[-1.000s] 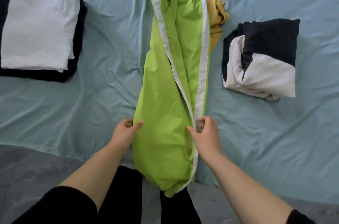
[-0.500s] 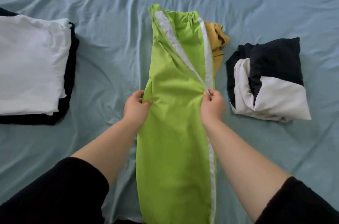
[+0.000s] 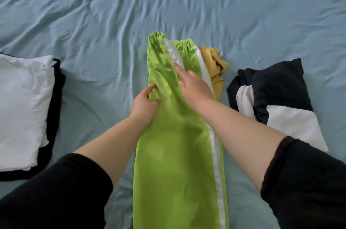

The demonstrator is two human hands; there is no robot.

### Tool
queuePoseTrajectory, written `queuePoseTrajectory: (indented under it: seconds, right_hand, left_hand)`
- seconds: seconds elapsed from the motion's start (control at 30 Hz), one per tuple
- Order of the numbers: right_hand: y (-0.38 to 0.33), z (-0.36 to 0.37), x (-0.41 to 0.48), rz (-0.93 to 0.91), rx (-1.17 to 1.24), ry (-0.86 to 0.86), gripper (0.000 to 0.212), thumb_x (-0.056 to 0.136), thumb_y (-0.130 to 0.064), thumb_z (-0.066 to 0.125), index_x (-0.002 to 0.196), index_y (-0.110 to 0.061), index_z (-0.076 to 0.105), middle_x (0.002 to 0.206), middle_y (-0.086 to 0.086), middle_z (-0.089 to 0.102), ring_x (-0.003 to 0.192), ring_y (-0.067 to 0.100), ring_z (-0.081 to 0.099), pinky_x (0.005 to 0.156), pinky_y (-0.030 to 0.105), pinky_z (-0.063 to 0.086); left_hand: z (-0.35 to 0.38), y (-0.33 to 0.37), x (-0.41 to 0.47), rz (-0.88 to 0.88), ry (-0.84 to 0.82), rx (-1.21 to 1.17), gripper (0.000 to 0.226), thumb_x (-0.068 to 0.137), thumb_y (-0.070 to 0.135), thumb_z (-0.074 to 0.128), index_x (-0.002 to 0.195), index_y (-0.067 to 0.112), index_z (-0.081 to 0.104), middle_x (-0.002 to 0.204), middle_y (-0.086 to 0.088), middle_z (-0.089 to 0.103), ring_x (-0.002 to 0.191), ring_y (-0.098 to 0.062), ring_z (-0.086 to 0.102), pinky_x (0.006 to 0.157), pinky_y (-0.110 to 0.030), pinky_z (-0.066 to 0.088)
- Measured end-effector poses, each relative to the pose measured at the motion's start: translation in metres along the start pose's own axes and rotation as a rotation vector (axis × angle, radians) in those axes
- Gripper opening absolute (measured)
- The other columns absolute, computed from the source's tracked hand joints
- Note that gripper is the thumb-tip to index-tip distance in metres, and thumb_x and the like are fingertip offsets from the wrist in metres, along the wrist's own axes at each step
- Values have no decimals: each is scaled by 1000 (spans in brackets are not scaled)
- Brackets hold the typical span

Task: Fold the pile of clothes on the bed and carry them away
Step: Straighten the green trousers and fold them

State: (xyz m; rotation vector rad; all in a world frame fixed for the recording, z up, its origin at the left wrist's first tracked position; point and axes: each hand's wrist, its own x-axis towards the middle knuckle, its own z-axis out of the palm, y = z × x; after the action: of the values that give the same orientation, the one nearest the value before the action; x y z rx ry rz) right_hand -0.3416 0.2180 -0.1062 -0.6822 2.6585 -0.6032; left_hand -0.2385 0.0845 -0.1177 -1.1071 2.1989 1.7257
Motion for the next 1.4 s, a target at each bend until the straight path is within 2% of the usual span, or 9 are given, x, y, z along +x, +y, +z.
queuePoseTrajectory:
  seconds: [0.13,0.23,0.33,0.47,0.63,0.7,0.8,1.1,1.4]
  right_hand:
    - [5,-11,13,33,150,259,47,95,-3,35,129,-24,61,118,5,61,101,25,58,73,25,35]
    - [34,-20,5,316,226,353,43,96,-9,37,126,-28,62,128,0,62,112,24,58,82,30,45]
    - [60,-20,-6,405,145,111,47,95,-10,40,136,-29,51,135,4,49,116,25,52,89,36,48]
    - [64,-17,-31,390,281,190,57,91,-16,55,144,-31,38,123,2,42,99,13,46,82,21,34]
    - [61,12,-110,584,440,70,46,87,-30,65,128,-22,48,118,-4,61,112,21,58,84,33,50]
    - [61,25,-130,645,427,39,21,89,-32,63,105,-20,54,93,-9,63,94,20,63,63,27,42]
    - [68,33,-131,661,419,76,23,96,-34,51,95,-12,54,85,0,60,80,23,58,63,33,38]
    - [96,28,-113,611,259,58,37,97,-25,48,64,-14,35,62,4,45,57,20,40,50,30,26]
    - [75,6,-82,644,581,140,26,90,-42,59,88,-17,54,89,0,60,83,20,57,77,36,47]
  left_hand:
    - [9,-1,1,53,73,32,64,92,15,56,147,38,32,136,9,52,98,-7,57,71,-17,42]
    - [8,-4,-3,31,113,-44,56,94,30,57,146,32,35,118,11,58,101,-9,57,70,-20,44]
    - [1,-8,-2,-116,128,-108,27,99,31,48,111,11,62,92,-3,68,73,-16,63,62,-29,51]
    - [-15,-31,-20,-333,7,-55,36,97,25,54,64,9,53,47,-2,52,38,-16,46,36,-18,38]
    - [-14,-48,-54,-548,-158,175,49,85,51,60,95,4,67,88,-15,71,78,-30,68,67,-40,61]
    - [-8,-45,-63,-706,-272,61,64,83,64,56,109,6,65,94,-11,73,81,-25,71,69,-38,61]
    - [4,-36,-65,-803,-423,-328,63,81,68,58,113,15,68,100,-6,75,92,-23,72,83,-40,58]
    - [-9,-57,-76,-746,168,-951,33,86,22,70,115,10,62,91,-2,69,75,-14,65,59,-26,53]
    - [-32,-56,-56,-528,267,-327,50,76,41,79,107,5,63,101,-11,69,86,-26,66,69,-32,54]
